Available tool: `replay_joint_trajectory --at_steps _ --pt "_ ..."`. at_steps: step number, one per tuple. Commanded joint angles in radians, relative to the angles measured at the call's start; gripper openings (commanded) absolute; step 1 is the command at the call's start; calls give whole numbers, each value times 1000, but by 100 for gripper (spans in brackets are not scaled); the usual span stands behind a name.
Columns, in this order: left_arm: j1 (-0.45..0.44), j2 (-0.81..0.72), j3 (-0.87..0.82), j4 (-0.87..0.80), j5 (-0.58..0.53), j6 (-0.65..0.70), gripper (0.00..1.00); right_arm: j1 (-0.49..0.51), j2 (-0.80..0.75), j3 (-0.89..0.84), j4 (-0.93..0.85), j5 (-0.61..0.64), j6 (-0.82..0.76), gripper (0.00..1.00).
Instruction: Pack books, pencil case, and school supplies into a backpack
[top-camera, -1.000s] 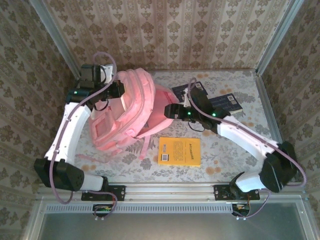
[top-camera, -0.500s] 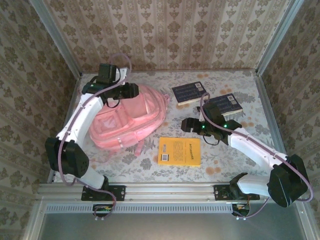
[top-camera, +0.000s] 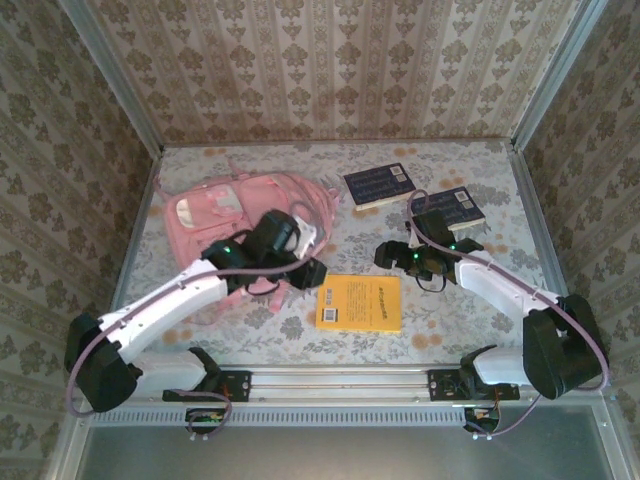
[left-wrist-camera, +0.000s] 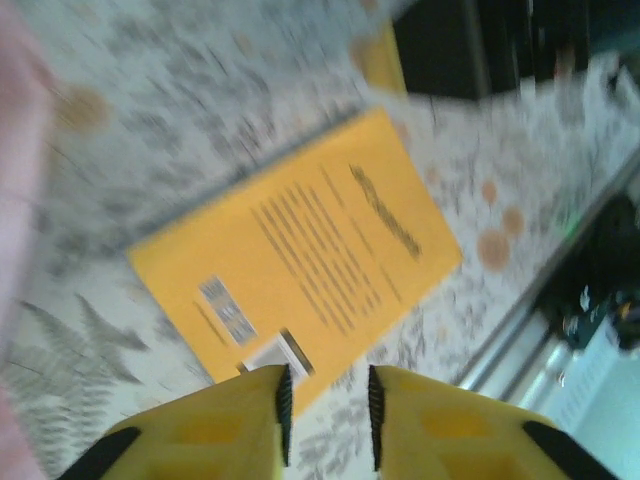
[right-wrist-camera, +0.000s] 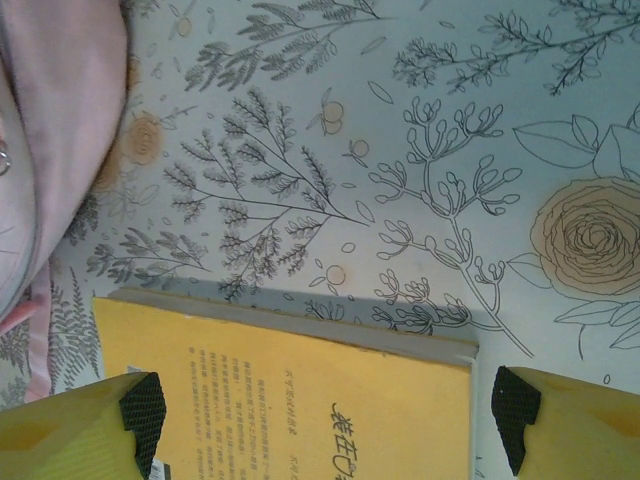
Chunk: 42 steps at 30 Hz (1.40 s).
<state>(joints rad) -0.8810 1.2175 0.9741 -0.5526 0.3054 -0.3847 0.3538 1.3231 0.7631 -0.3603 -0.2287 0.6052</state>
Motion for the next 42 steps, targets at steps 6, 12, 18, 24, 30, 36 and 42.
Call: replay_joint_trajectory --at_steps 6,12,18,24,30,36,42 --pt "-191 76 -169 158 3 -95 22 -9 60 28 80 8 37 87" --pt "-256 155 -225 212 33 -103 22 -9 202 91 118 -44 60 87" --pt "-263 221 -233 229 -23 -105 23 -8 282 99 160 -107 71 87" --pt "-248 321 -204 225 -103 -88 23 -4 291 85 160 -119 59 87" --pt "-223 385 -177 227 -151 -86 22 -3 307 73 150 -120 44 87" --pt "-160 385 -145 211 -198 -62 23 1 309 25 172 -126 32 87" --pt "-86 431 -86 205 -190 -32 25 19 254 -62 197 -144 42 86"
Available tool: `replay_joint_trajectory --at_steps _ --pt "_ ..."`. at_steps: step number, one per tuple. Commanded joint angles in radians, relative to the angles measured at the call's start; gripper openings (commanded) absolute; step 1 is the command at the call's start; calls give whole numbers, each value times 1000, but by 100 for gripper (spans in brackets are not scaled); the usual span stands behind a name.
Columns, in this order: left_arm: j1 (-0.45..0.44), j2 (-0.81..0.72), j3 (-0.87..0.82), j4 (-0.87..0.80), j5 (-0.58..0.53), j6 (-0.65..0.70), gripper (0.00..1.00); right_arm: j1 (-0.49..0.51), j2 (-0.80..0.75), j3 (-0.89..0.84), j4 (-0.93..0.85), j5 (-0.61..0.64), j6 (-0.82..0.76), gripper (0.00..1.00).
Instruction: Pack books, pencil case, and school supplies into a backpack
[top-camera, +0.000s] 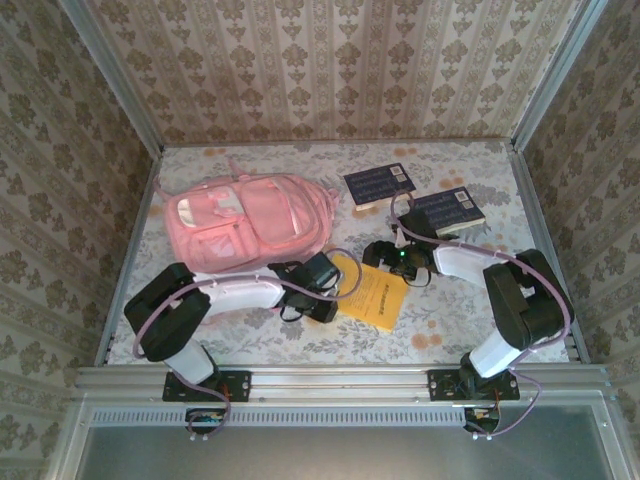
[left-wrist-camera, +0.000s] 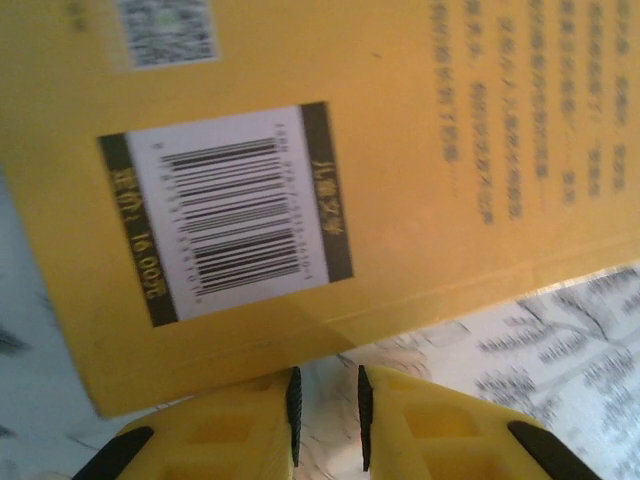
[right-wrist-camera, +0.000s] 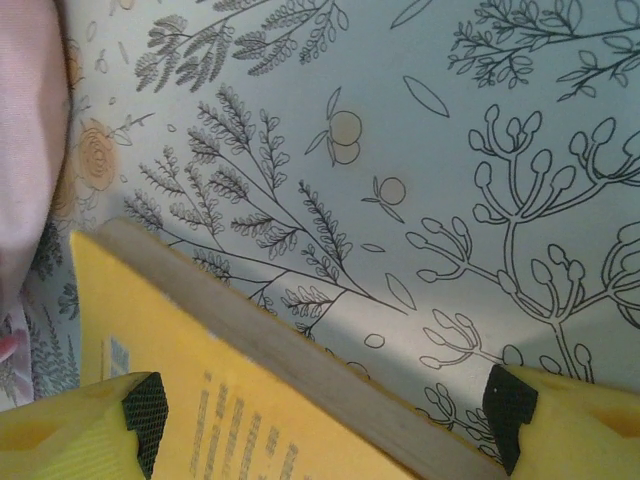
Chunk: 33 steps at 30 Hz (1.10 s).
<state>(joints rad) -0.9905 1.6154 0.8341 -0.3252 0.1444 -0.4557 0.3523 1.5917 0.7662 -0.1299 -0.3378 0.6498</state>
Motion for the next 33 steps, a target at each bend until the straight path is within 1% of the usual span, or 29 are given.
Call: replay_joint_trajectory --at_steps 1,9,13,16,18,21,24,26,30,33 --pt "30 46 69 -24 -26 43 26 26 -29 -79 -31 -40 1 85" --pt "47 142 181 -22 18 49 27 89 -220 -194 -47 -57 43 82" --pt "50 162 197 -7 37 40 27 107 -249 -206 -55 -77 40 80" --pt "51 170 197 12 61 27 27 107 -220 -205 -14 -126 45 72" --pt "49 172 195 19 71 22 27 108 -211 -207 42 -184 61 64" --pt "50 171 184 32 86 13 27 109 -238 -202 58 -177 81 49" --pt "48 166 171 37 86 11 26 109 -262 -174 11 -153 64 37" --pt "49 164 166 36 86 12 26 109 -271 -157 -12 -160 55 30" --pt "49 168 167 35 90 15 25 109 -286 -142 -31 -187 55 27" --pt "48 167 168 36 90 17 25 110 -295 -133 -42 -216 50 27"
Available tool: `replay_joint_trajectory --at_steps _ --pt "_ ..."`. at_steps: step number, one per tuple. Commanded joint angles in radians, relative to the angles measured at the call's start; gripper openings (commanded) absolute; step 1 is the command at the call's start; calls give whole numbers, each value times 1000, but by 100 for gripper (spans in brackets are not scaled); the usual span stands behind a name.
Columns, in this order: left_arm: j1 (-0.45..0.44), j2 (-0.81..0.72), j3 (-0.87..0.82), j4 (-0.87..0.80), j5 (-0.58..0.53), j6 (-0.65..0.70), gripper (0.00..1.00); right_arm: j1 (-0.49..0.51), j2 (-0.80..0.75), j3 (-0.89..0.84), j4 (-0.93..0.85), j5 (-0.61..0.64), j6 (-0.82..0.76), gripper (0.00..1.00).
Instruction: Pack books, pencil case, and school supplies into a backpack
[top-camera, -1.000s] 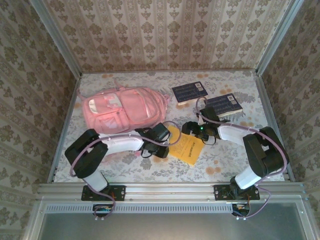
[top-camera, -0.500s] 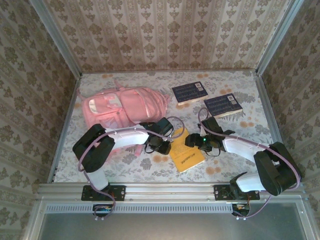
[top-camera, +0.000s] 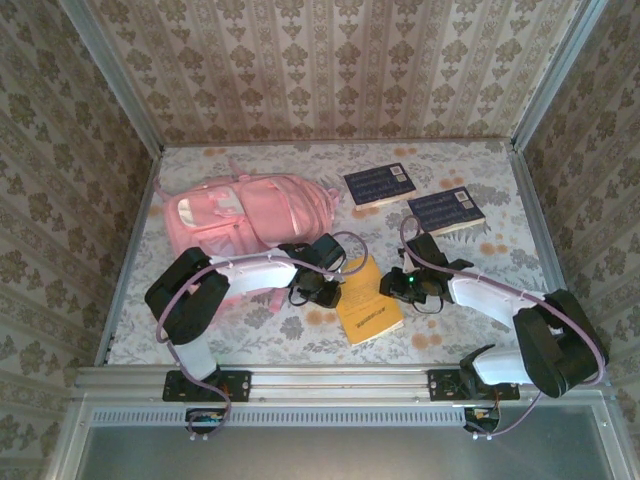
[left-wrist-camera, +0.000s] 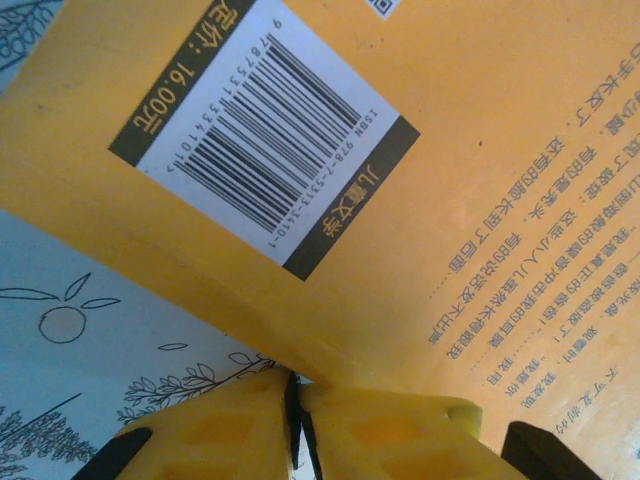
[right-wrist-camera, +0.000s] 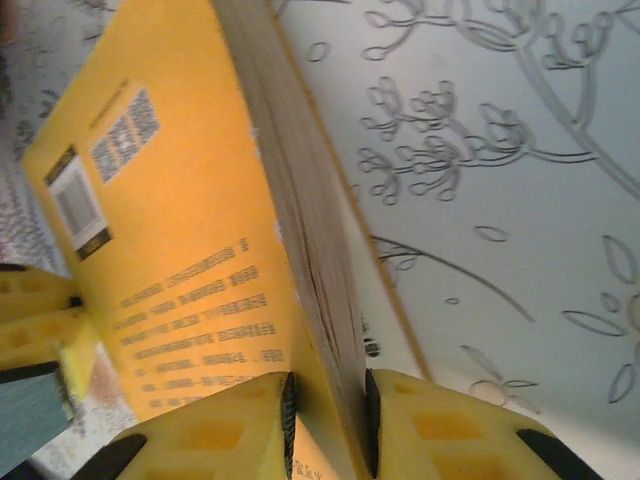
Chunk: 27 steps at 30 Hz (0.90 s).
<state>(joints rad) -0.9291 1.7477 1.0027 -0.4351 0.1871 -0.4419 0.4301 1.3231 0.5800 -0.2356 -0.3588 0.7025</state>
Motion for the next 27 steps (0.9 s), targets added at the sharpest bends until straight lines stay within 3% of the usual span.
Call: replay_joint_trajectory --at_steps 1,7,12,15,20,27 --pt "-13 33 2 145 48 2 24 33 -30 55 62 -207 -5 27" --pt "-14 32 4 146 60 0 24 36 -17 50 91 -266 -4 30" --pt "-11 -3 3 135 68 -8 24 27 -8 49 63 -176 -2 9" --pt "5 -66 -21 125 74 -23 32 1 -36 40 45 -131 5 0" --pt "41 -197 -88 160 128 -95 44 -53 -123 8 59 -138 17 0" --pt "68 -307 -112 267 185 -249 60 -93 -212 -64 226 -241 121 0"
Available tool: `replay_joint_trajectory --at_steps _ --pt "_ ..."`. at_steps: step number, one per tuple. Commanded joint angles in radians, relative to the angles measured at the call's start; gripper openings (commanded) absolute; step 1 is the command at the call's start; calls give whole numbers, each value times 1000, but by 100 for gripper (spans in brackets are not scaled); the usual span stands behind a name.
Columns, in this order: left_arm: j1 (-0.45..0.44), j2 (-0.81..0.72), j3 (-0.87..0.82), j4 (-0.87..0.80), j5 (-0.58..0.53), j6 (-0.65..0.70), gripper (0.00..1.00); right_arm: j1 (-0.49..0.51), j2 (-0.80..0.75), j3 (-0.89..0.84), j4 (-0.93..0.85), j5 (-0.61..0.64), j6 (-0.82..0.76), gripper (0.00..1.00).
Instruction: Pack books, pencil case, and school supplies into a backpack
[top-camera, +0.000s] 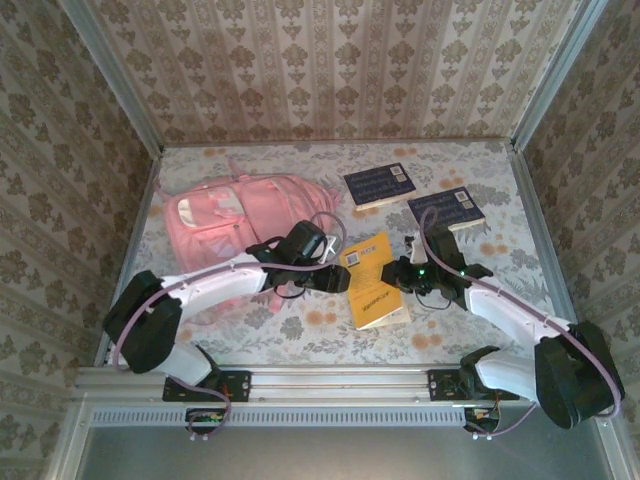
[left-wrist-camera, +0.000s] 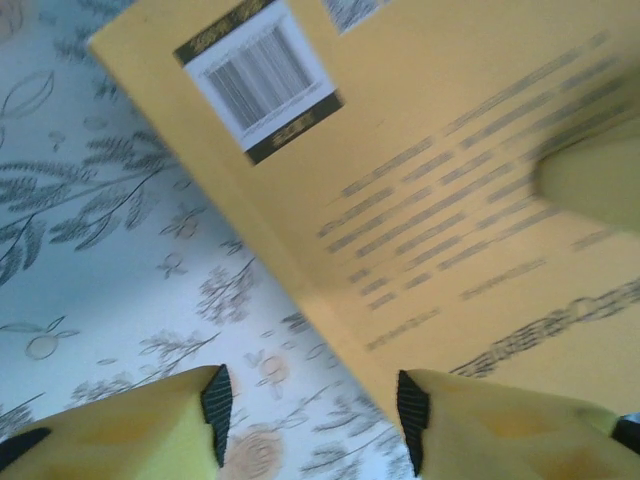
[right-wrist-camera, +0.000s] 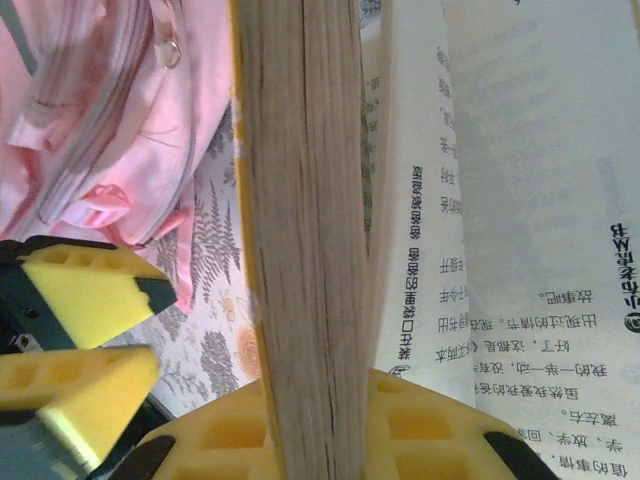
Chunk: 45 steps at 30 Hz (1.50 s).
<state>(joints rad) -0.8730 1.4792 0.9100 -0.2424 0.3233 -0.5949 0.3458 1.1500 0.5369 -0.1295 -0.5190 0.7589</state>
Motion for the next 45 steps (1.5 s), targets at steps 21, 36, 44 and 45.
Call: replay_joint_trajectory --at_steps 21,36,44,45 --pt "112 32 -165 683 192 -530 69 -28 -193 -126 537 -225 359 0" --pt "110 21 -191 909 237 -618 22 -28 -190 -48 316 -136 237 12" --pt "123 -42 -203 906 183 -634 3 -30 -259 13 113 27 183 88" --pt "128 -54 -204 906 170 -642 2 -29 -270 18 88 47 184 96"
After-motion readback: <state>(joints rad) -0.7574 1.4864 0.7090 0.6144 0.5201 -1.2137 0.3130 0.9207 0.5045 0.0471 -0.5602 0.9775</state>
